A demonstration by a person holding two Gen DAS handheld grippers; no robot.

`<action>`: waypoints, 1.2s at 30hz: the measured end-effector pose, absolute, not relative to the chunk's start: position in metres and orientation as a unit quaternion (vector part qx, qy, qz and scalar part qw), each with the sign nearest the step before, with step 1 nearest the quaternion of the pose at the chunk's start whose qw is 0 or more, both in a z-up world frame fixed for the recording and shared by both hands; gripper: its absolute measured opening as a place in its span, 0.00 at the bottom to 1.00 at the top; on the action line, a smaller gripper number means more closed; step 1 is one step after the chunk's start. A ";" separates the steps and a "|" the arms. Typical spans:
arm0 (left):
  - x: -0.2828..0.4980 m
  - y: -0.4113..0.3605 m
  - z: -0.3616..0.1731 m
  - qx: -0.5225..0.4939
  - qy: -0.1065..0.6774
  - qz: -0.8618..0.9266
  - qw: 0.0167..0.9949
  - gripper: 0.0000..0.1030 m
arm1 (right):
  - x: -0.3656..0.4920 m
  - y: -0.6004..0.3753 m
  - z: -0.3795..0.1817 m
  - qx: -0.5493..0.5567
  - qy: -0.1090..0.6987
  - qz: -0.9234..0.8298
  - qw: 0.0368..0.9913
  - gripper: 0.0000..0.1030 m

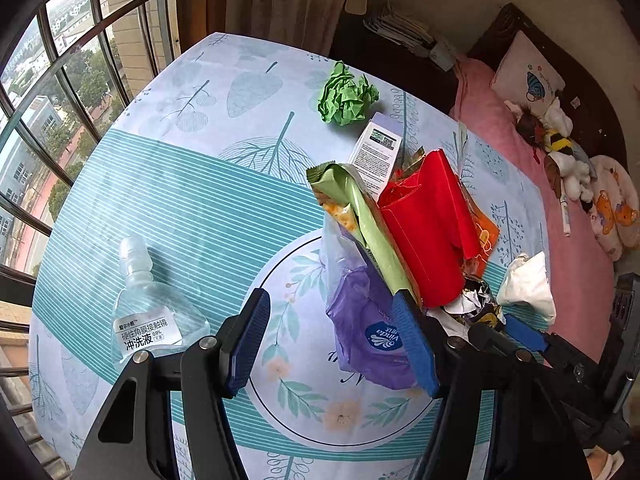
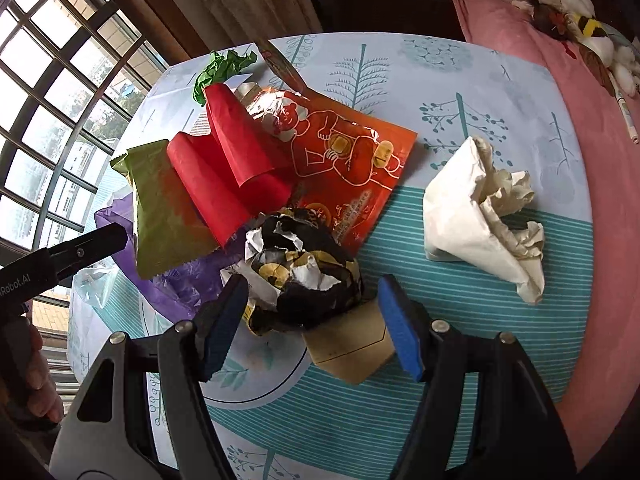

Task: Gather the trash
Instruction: 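Grasp the purple plastic bag with the left tool while the right tool grasps the crumpled foil wrapper, then lift the purple bag and foil wrapper off the table toward the trash bin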

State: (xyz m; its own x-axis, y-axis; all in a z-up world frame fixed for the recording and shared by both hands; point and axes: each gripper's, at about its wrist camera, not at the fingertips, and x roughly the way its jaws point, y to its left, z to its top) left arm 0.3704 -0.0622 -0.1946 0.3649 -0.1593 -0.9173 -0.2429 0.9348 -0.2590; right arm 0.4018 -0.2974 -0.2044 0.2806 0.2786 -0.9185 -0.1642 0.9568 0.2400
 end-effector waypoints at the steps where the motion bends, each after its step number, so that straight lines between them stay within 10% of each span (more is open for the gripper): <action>1: 0.373 -0.063 -0.198 -0.178 0.564 0.027 0.806 0.63 | 0.403 -0.295 -0.205 0.044 0.578 0.140 0.803 0.63; 12: 0.379 -0.068 -0.223 -0.185 0.578 0.017 0.795 0.19 | 0.403 -0.276 -0.213 0.029 0.583 0.165 0.795 0.48; 36: 0.159 -0.040 -0.103 -0.073 0.532 -0.079 0.840 0.15 | 0.197 -0.269 -0.123 0.102 0.552 0.136 0.816 0.45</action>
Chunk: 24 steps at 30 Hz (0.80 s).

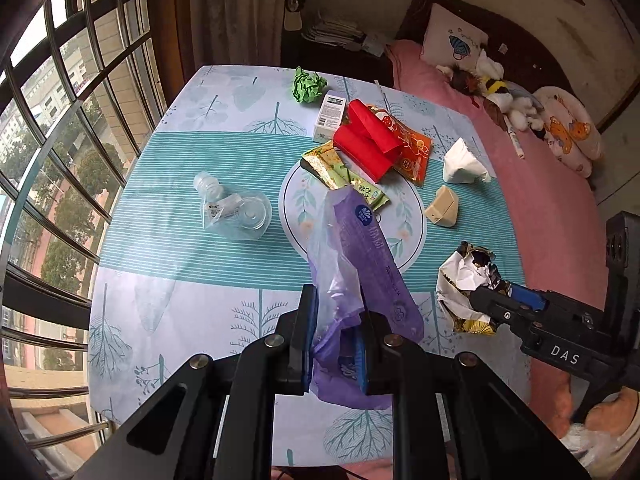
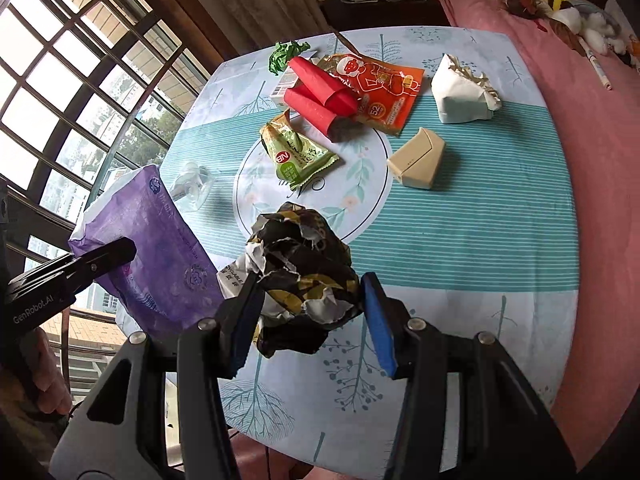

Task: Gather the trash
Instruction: 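Lift the purple bag and foil wrapper off the table toward the trash bin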

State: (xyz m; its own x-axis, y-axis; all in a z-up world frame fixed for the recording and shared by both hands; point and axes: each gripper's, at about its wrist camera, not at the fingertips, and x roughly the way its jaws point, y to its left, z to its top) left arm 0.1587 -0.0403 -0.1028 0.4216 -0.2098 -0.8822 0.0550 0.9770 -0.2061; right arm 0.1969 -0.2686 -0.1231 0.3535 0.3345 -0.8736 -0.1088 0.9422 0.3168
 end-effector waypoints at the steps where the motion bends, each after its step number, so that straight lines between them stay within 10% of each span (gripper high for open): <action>1: 0.145 -0.035 -0.099 -0.063 0.529 -0.087 0.841 0.15 | 0.181 -0.262 -0.118 0.103 0.548 0.130 0.820 0.45; 24: -0.082 0.046 -0.159 0.037 0.558 -0.218 0.800 0.15 | -0.082 -0.129 -0.145 0.120 0.560 0.043 0.819 0.45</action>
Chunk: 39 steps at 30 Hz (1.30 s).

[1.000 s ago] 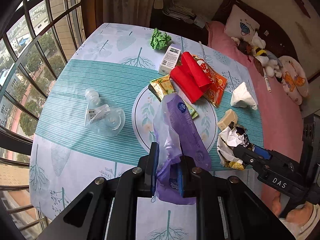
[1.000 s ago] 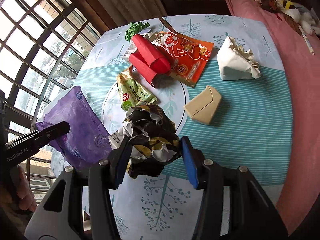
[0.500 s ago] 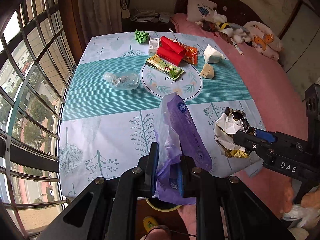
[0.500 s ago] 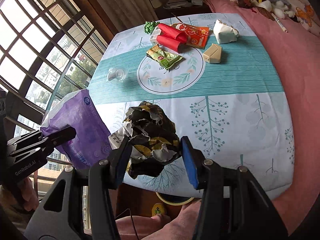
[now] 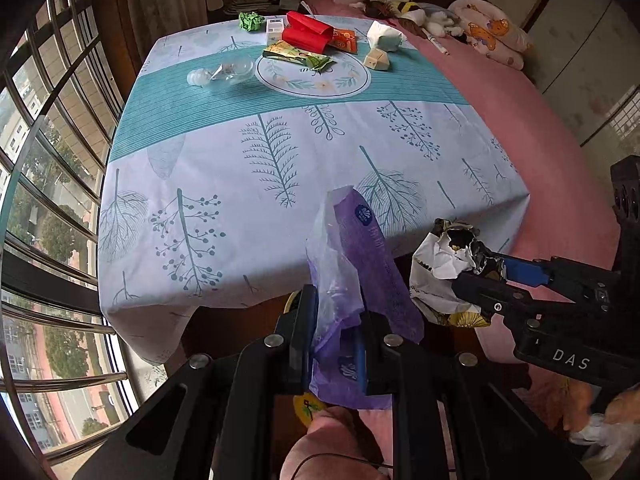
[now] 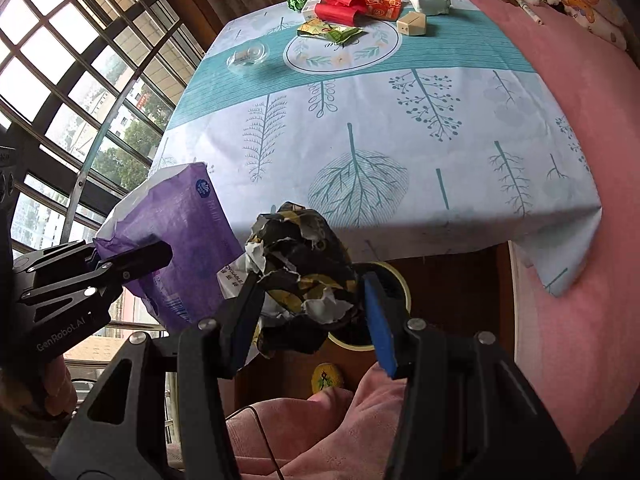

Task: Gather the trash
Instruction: 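Lift the purple bag and foil wrapper off the table toward the trash bin, then lower both tools over the trash bin and open both to drop the items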

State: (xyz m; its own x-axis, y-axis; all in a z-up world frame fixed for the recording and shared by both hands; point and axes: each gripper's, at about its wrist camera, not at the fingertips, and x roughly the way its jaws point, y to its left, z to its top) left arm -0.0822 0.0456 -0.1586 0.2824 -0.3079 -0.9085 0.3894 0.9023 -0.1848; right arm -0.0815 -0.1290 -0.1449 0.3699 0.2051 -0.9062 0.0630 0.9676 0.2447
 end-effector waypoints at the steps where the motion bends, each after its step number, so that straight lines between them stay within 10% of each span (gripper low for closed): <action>1: -0.086 0.043 -0.165 0.039 0.561 -0.220 0.797 0.15 | -0.087 -0.129 -0.152 0.120 0.565 0.041 0.815 0.45; 31: -0.078 -0.010 -0.488 0.052 0.616 -0.171 0.768 0.18 | -0.110 -0.167 -0.479 0.137 0.666 -0.051 0.731 0.46; 34: -0.073 -0.013 -0.508 0.065 0.611 -0.173 0.770 0.28 | -0.101 -0.168 -0.500 0.141 0.668 -0.046 0.729 0.47; 39: -0.064 -0.014 -0.526 0.077 0.608 -0.161 0.774 0.85 | -0.099 -0.177 -0.524 0.140 0.670 -0.039 0.728 0.60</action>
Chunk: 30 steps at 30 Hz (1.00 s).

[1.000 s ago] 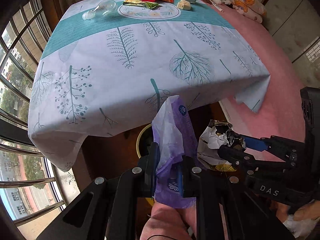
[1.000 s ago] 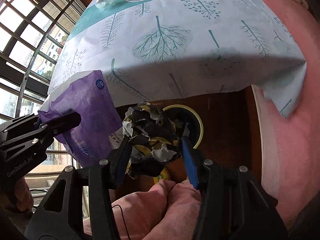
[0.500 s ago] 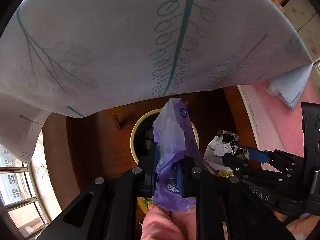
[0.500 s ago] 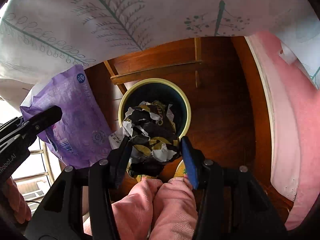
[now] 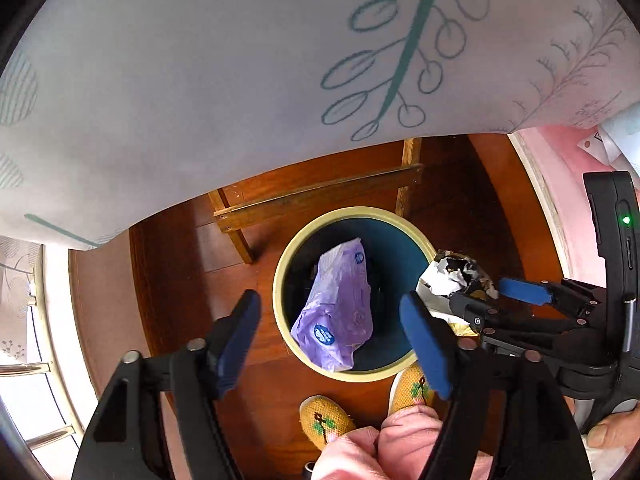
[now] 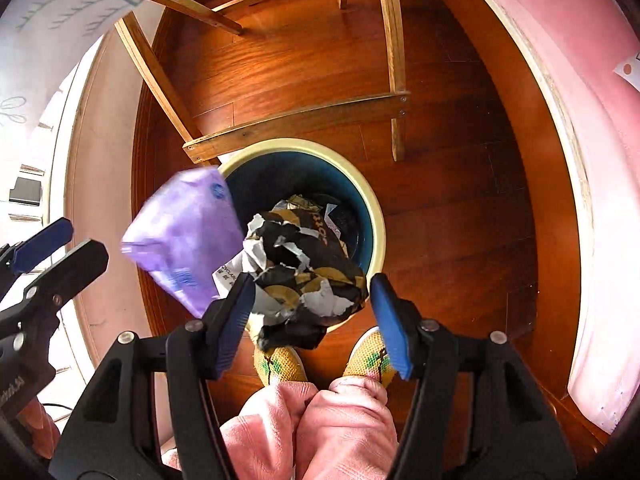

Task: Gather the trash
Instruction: 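Lower both tools over the trash bin and open both to drop the items, then raise both tools back up over the table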

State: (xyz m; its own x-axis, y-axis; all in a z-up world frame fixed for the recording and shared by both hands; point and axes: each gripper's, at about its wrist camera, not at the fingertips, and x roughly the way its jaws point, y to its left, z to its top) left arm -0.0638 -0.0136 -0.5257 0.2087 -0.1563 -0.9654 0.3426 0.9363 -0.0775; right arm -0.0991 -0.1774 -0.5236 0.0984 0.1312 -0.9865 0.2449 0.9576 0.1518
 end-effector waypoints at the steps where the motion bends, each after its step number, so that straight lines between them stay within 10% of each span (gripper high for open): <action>1: -0.063 -0.012 -0.528 0.076 0.608 -0.157 0.774 0.86 | -0.099 -0.176 -0.524 0.139 0.669 -0.040 0.730 0.67; 18: -0.079 0.015 -0.470 0.043 0.629 -0.131 0.765 0.86 | -0.097 -0.162 -0.462 0.137 0.652 -0.032 0.745 0.73; 30: -0.086 0.024 -0.302 0.034 0.587 -0.156 0.794 0.86 | -0.110 -0.153 -0.316 0.140 0.637 -0.032 0.757 0.73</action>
State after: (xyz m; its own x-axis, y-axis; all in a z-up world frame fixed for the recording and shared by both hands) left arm -0.0858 0.0235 -0.3018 0.2618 -0.2085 -0.9423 0.2878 0.9488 -0.1300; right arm -0.1105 -0.1531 -0.3157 0.1860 0.1306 -0.9738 0.2266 0.9587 0.1718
